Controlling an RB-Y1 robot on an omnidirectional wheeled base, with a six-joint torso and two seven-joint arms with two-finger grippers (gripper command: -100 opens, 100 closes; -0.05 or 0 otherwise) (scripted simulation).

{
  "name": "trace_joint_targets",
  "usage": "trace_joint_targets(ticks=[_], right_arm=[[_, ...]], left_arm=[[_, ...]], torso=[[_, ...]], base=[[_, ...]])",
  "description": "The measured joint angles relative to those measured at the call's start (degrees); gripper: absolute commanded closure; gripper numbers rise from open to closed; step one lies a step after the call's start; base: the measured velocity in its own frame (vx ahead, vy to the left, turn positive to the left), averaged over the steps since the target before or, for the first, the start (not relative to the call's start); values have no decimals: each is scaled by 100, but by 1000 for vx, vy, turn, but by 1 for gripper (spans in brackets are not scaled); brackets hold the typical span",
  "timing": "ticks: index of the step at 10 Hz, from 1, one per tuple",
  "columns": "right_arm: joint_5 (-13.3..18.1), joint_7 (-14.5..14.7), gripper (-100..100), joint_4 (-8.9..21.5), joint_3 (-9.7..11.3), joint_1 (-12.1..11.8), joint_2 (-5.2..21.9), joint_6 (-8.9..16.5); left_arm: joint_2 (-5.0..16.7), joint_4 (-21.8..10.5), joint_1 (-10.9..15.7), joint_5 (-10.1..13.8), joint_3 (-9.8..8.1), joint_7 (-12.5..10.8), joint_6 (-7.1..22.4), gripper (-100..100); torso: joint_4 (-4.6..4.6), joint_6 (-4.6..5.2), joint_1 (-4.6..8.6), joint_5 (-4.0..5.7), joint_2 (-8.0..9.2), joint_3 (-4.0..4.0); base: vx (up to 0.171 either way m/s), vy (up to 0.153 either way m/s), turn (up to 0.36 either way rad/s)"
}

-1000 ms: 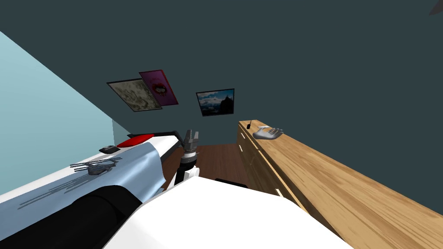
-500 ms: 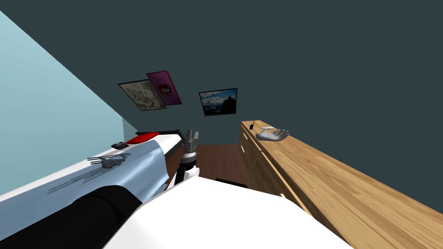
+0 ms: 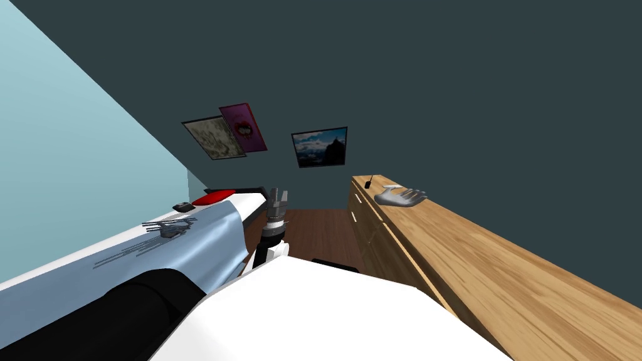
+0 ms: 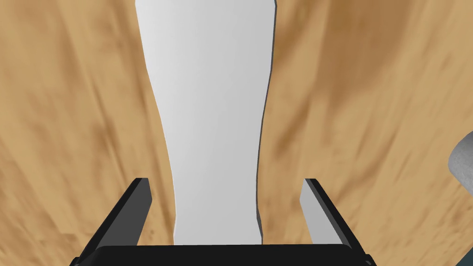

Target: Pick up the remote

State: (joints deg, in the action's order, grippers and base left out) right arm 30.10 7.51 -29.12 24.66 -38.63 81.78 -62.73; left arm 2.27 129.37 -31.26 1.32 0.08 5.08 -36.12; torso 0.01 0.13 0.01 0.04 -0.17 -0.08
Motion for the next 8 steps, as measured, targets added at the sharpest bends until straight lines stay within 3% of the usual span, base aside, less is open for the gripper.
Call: trace_joint_targets(ticks=[1, 2, 6, 7, 8], right_arm=[[-73, 23, -100, -94, -115, -231, 25, -1], [-88, 17, 100, -121, -131, -262, 35, 21], [-86, 18, 100, -116, -130, -258, 36, 22], [-86, 18, 0, -116, -130, -258, 36, 21], [-86, 18, 100, -116, -130, -258, 36, 22]], left_arm=[[0, 0, -1, 0, 0, 0, 0, 0], [0, 0, -1, 0, 0, 0, 0, 0], [0, 0, -1, 0, -1, 0, 0, 0], [0, 0, -1, 0, -1, 0, 0, 0], [0, 0, -1, 0, -1, 0, 0, 0]], torso=[[1, 4, -3, -4, -1, -1], [0, 3, -1, -2, -1, -1], [0, 4, -1, -2, 1, 0], [0, 4, -1, -2, 1, 0], [0, 4, -2, -2, 1, 0]], base=[[0, 0, 0], [0, 0, 0], [0, 0, 0], [0, 0, 0], [-9, -11, -129]])
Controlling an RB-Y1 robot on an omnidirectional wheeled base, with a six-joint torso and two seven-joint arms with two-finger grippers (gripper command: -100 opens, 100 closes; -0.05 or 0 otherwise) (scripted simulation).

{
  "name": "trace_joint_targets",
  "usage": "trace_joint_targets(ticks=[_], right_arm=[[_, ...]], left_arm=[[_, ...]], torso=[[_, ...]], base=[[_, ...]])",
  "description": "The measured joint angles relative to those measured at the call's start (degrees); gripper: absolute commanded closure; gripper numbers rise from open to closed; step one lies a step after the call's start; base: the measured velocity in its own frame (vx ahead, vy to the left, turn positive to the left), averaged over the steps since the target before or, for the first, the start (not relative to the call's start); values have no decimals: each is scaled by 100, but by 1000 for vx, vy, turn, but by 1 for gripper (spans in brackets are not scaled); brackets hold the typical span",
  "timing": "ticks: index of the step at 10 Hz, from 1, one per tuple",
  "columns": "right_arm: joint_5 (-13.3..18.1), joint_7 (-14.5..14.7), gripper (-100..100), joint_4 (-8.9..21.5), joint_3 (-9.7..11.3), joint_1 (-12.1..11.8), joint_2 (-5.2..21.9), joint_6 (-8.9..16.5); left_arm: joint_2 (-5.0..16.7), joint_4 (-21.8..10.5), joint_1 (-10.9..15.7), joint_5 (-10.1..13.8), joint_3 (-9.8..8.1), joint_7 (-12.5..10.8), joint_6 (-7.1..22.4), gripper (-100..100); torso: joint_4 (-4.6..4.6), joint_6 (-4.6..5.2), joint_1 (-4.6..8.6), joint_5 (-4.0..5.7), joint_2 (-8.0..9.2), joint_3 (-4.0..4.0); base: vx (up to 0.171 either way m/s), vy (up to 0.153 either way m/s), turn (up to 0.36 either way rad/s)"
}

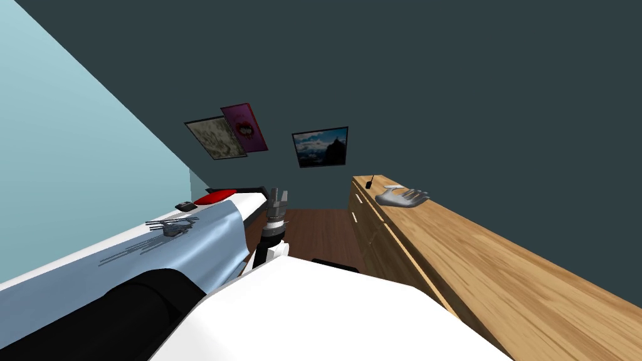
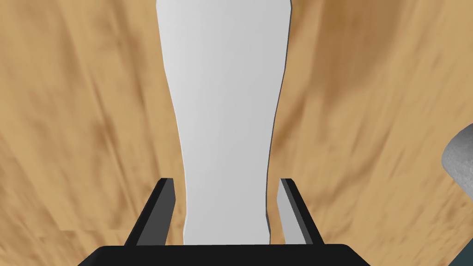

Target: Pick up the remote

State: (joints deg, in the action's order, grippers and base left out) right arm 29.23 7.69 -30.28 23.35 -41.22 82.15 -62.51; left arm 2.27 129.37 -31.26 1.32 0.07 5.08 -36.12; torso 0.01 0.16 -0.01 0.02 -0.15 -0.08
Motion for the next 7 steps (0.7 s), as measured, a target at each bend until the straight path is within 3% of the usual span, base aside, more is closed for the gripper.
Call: trace_joint_targets(ticks=[1, 2, 3, 4, 5, 7], right_arm=[[-50, -67, 100, -198, 55, -6, 135, 81], [-37, -98, 100, -206, 120, 87, 163, 107], [77, -130, 100, -43, 320, 461, 193, 21], [-34, -202, 100, -323, 312, 277, 343, 147], [-118, -306, 100, -625, 379, 240, 518, 326], [-76, -440, 100, -886, 594, 503, 671, 449]], left_arm=[[0, 0, 0, 0, 0, 0, 0, 0], [0, 0, 0, 0, 0, 0, 0, 0], [0, 0, 0, 0, 0, 0, 0, 0], [0, 0, 0, 0, 0, 0, 0, 0], [0, 0, 0, 0, 0, 0, 0, 0], [0, 0, 0, 0, 0, 0, 0, 0]], torso=[[0, 2, 2, -2, 2, 1], [0, 4, 2, -2, 4, 2], [0, 7, 4, -4, 4, 2], [0, 3, -1, -5, 5, 3], [0, 0, -1, -7, 4, 2], [0, -3, -1, -4, 1, 0]], base=[[-11, -11, -81], [-12, -18, -192], [-12, -14, -55], [-17, -19, -102], [-11, -16, -64], [-11, -20, -151]])
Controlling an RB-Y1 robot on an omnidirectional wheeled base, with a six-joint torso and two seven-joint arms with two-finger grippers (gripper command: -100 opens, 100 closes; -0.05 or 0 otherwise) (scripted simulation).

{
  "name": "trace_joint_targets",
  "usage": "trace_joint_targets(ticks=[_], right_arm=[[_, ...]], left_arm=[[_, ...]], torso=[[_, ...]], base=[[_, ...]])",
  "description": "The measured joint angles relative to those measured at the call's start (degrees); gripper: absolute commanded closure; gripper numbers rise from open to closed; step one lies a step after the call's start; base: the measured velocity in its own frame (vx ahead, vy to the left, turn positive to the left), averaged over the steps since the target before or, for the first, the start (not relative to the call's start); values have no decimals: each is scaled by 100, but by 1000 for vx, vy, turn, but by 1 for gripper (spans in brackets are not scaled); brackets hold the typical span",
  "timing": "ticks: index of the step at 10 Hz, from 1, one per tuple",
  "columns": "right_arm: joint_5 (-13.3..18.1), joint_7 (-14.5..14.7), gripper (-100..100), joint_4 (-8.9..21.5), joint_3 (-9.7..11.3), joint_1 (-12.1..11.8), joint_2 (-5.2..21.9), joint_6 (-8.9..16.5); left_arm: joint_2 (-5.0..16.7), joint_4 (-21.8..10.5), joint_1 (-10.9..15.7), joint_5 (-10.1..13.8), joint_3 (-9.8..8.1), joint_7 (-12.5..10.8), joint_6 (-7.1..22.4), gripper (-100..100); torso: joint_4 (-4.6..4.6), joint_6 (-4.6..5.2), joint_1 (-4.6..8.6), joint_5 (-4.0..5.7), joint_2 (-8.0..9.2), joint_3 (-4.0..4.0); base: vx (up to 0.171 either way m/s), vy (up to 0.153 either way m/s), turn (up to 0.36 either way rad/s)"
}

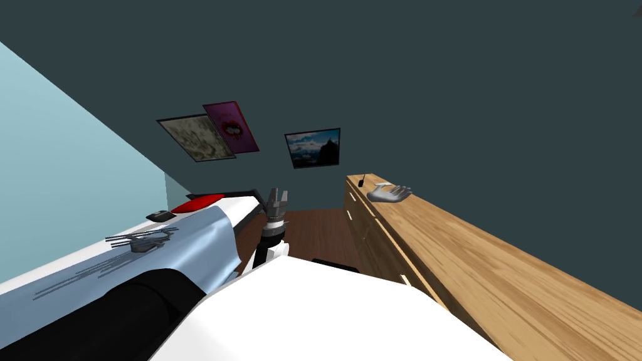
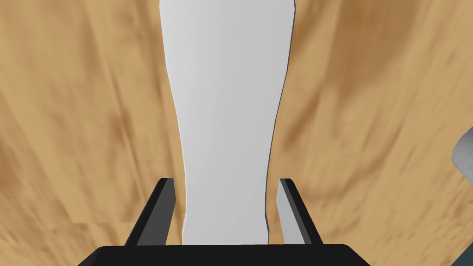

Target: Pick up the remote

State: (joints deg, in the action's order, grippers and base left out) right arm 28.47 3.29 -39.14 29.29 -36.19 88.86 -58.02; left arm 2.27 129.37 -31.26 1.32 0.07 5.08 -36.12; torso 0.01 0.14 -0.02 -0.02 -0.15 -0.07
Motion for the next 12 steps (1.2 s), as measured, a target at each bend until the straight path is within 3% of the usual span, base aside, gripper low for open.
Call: trace_joint_targets(ticks=[1, 3, 5, 8, 12], right_arm=[[-13, -82, 100, -118, 154, 156, 141, 55], [-198, -229, 100, -738, 271, 52, 497, 335], [-16, -386, 100, -753, 524, 502, 563, 298], [-147, -541, 100, -1224, 721, 550, 891, 535], [-204, -798, 100, -1787, 1054, 809, 1294, 781]], left_arm=[[0, 0, 0, 0, 0, 0, 0, 0], [0, 0, 0, 0, 0, 0, 0, 0], [0, 0, 0, 0, 0, 0, 0, 0], [0, 0, 0, 0, 0, 0, 0, 0], [0, 0, 1, 0, 0, 0, 0, 0]], torso=[[0, 7, 0, -5, 2, 1], [-1, 2, -4, -2, 3, 2], [0, 2, -4, -5, 1, 1], [0, 8, -10, -8, 5, 3], [-1, 9, -16, -11, 6, 4]], base=[[-9, -19, -98], [-11, -16, -95], [-6, -15, -87], [-9, -18, -121], [-7, -12, -66]])
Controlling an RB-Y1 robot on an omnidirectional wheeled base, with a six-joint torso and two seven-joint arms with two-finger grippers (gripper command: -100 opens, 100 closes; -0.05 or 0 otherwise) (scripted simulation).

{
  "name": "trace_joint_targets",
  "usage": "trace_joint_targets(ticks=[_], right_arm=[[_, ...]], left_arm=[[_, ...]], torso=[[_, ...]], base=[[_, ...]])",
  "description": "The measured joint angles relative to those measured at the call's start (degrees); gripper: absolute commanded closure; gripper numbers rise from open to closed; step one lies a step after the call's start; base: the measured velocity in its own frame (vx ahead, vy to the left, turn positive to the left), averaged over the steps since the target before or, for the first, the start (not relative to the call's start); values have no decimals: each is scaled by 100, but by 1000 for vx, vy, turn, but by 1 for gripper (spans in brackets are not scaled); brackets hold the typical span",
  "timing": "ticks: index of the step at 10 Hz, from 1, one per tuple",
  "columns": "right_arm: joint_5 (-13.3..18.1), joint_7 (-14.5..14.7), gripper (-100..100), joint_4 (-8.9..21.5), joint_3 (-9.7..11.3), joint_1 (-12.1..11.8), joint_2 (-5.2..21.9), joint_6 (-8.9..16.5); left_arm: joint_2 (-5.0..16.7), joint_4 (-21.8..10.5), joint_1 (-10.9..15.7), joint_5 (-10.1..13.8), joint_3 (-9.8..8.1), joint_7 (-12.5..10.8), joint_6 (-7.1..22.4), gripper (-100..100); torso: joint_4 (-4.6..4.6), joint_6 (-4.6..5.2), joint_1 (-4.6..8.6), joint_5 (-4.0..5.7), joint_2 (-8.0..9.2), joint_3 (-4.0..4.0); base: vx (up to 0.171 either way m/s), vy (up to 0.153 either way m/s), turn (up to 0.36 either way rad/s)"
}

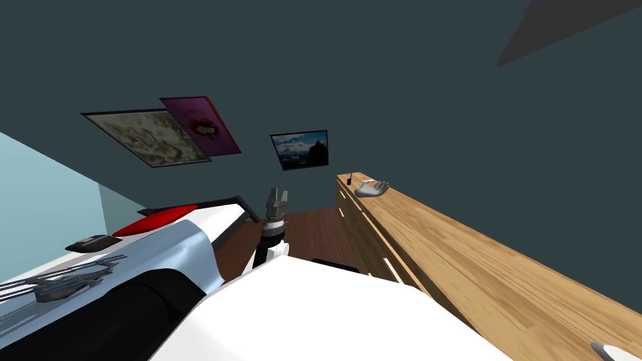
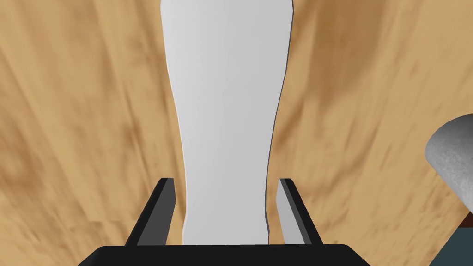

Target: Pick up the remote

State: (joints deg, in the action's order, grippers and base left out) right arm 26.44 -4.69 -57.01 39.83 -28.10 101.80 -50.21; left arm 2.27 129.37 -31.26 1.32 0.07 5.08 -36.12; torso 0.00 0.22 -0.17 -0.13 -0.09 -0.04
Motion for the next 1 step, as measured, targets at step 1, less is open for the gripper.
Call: trace_joint_targets(ticks=[1], right_arm=[[-6, -13, 0, -20, 7, -2, 4, 18]], left_arm=[[0, 0, 0, 0, 0, 0, 0, 0]], torso=[[0, -3, -1, -2, -2, -1]], base=[[0, 0, 0]])
